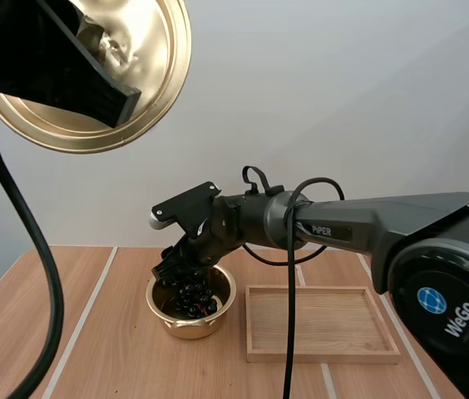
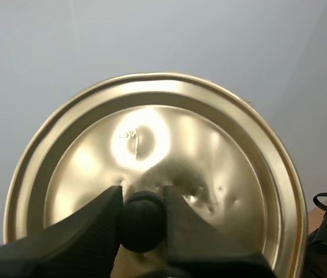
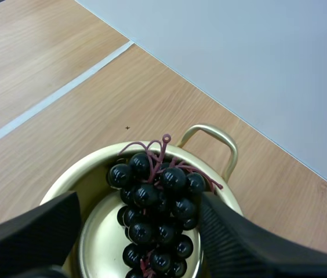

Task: Open the lid, put the grape in the pot, and close it

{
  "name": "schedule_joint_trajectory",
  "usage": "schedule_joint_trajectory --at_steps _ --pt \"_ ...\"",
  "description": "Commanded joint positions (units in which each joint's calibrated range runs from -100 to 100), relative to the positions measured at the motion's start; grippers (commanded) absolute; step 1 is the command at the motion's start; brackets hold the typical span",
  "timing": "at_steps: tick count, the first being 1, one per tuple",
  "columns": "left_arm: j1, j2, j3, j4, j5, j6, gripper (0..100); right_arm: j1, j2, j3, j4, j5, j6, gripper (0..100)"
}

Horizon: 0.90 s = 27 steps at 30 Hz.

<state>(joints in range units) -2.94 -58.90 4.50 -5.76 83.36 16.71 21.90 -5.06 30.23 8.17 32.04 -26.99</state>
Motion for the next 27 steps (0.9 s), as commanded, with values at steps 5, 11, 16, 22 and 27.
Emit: schedule_joint_trajectory --at_steps 5,11,16,22,27 --pt "-0.14 -0.3 -0.5 0.5 -0.4 -0.5 0 0.2 5.6 0.0 0.6 -6.5 -0.6 100" --pt "-0.14 -0.3 -0.5 0.5 -0.4 -0.5 0 0.2 10.3 0.0 0.6 -12.3 -0.6 100" --pt "-0.14 -0.3 -0.5 0.5 -0.4 -0.5 0 0.2 12.2 -0.3 1.5 -12.8 -0.6 67" --pt "-0.14 -0.3 -0.5 0.5 -0.4 -0.5 0 0.2 12.3 -0.3 1.9 -12.6 -0.6 0" --pt "-0.14 -0.3 -0.5 0.3 -0.4 -0.5 0 0.2 11.8 -0.3 0.9 -6.7 -0.6 0"
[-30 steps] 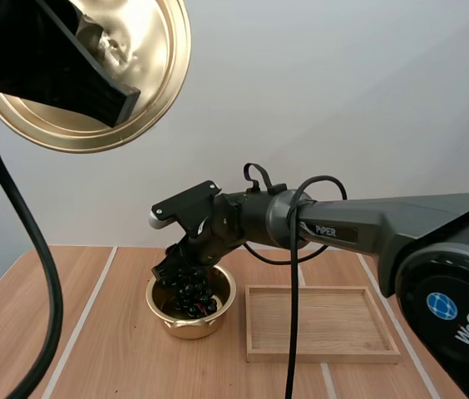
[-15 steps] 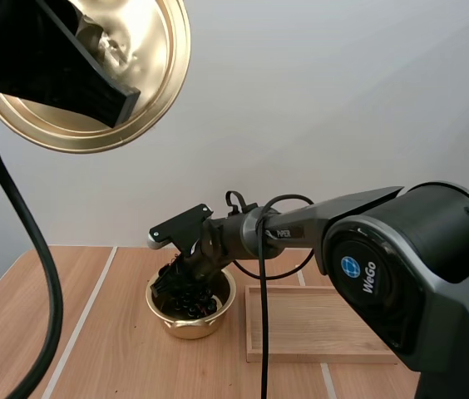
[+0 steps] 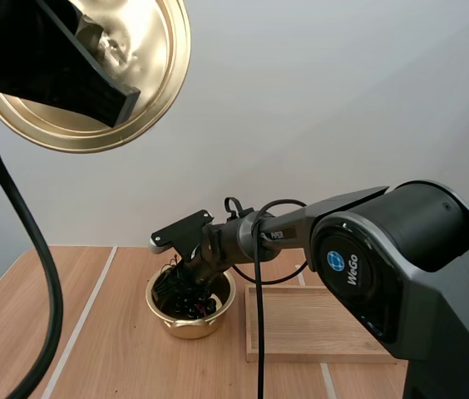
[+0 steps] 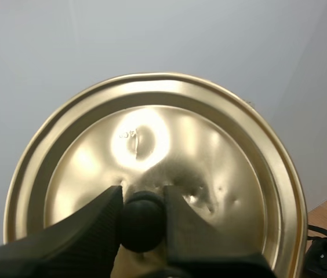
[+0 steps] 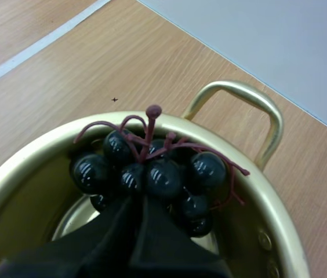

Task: Open the lid, put the grape in the pot, and close it

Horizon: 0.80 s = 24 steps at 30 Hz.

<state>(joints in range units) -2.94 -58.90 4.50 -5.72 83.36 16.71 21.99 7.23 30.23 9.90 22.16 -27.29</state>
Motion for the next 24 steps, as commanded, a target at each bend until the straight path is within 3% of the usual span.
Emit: schedule_joint_trajectory --at_steps 1,15,24 --pt "-0.14 -0.3 -0.5 0.2 -0.4 -0.5 0 0.1 -0.8 -0.3 -1.1 4.9 -0.3 0" --pt "-0.14 -0.3 -0.5 0.2 -0.4 -0.5 0 -3.5 -7.5 -0.3 -5.6 22.3 -0.3 0" --pt "-0.14 -0.3 -0.5 0.2 -0.6 -1.5 0 -1.1 -3.6 -0.3 -5.1 20.9 -0.3 0"
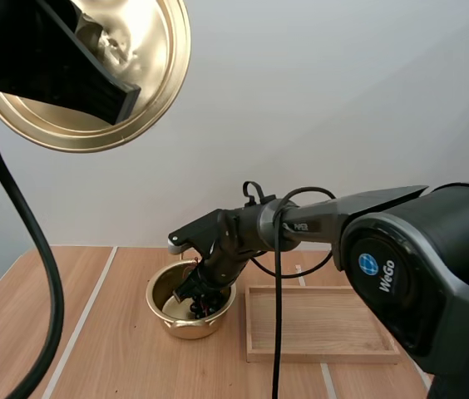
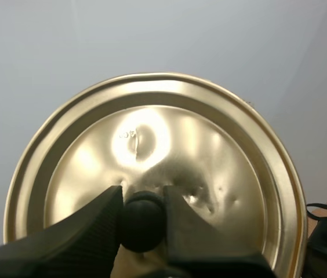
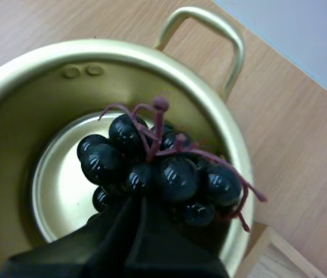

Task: Open the lid, put the grape in the pot, and close it

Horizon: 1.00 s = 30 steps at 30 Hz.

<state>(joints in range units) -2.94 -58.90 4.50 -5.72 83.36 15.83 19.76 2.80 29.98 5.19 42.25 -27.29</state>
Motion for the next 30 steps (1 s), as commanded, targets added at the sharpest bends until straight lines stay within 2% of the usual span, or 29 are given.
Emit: schedule_joint_trajectory --at_steps 1,5,14,15,17,18,19,21,30 --pt "-0.14 -0.3 -0.5 0.2 -0.6 -0.6 0 1.6 1.0 -0.1 -0.3 -0.5 -0.3 0" --pt "-0.14 -0.3 -0.5 0.2 -0.6 -0.6 0 1.9 1.9 -0.1 -0.3 -4.4 -0.3 0" --pt "-0.14 -0.3 -0.5 0.2 -0.6 -0.6 0 1.9 4.2 -0.1 -0.3 -4.3 -0.3 0" --pt "-0.14 -0.3 -0.5 0.2 -0.6 -0.6 0 1.9 4.2 -0.1 -0.3 -4.1 -0.3 4" --pt "-0.14 -0.3 -0.5 0.2 -0.6 -0.6 0 1.9 4.2 -0.1 -0.3 -3.3 -0.3 32" --pt "-0.14 -0.3 -0.5 0.2 -0.6 -0.6 0 1.9 4.1 -0.1 -0.3 -3.3 -0.3 56" --pt "-0.14 -0.3 -0.5 0.2 -0.6 -0.6 0 1.9 3.9 -0.1 -0.3 -3.3 -0.3 76" --pt "-0.14 -0.3 -0.5 0.2 -0.6 -0.6 0 1.9 2.9 -0.1 -0.3 -3.1 -0.3 100" --pt "-0.14 -0.3 -0.5 0.2 -0.6 -0.6 0 1.9 -5.8 -0.1 1.2 -3.5 -0.3 100"
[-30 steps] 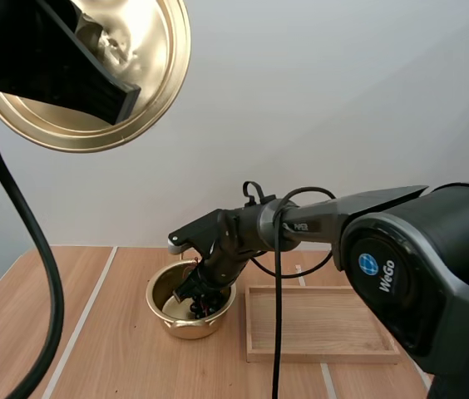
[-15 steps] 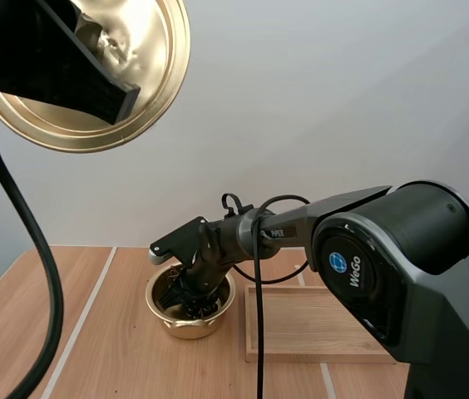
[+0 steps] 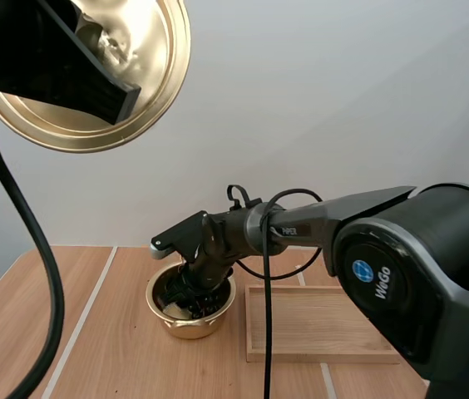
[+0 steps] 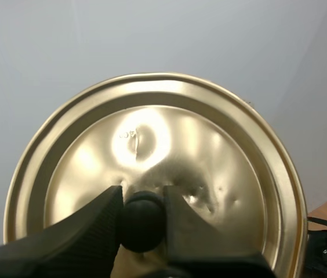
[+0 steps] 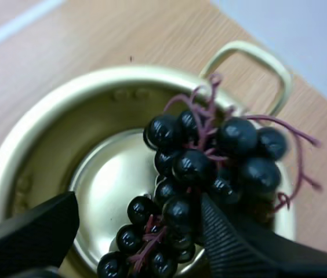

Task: Open the lid, put the grape in the pot, and close it

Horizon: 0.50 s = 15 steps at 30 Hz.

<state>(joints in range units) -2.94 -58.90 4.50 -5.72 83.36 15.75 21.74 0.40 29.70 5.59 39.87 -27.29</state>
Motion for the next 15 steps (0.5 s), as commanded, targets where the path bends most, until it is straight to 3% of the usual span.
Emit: schedule_joint_trajectory --at_steps 1,9,11,14,15 --pt "-0.14 -0.3 -0.5 0.2 -0.6 -0.5 0 0.0 -4.6 0.2 1.3 -1.6 -0.3 100" --pt "-0.14 -0.3 -0.5 0.2 -0.6 -0.5 0 0.0 -8.5 0.2 1.4 -6.4 -0.3 100" --pt "-0.14 -0.3 -0.5 0.2 -0.6 -0.5 0 0.0 -8.5 0.2 1.4 -8.4 -0.3 76" --pt "-0.14 -0.3 -0.5 0.2 -0.4 -0.6 0 0.0 -8.5 0.2 1.4 -12.7 -0.3 9" --pt "-0.14 -0.3 -0.5 0.2 -0.1 -0.6 0 0.0 -8.4 0.2 1.4 -13.9 -0.3 0"
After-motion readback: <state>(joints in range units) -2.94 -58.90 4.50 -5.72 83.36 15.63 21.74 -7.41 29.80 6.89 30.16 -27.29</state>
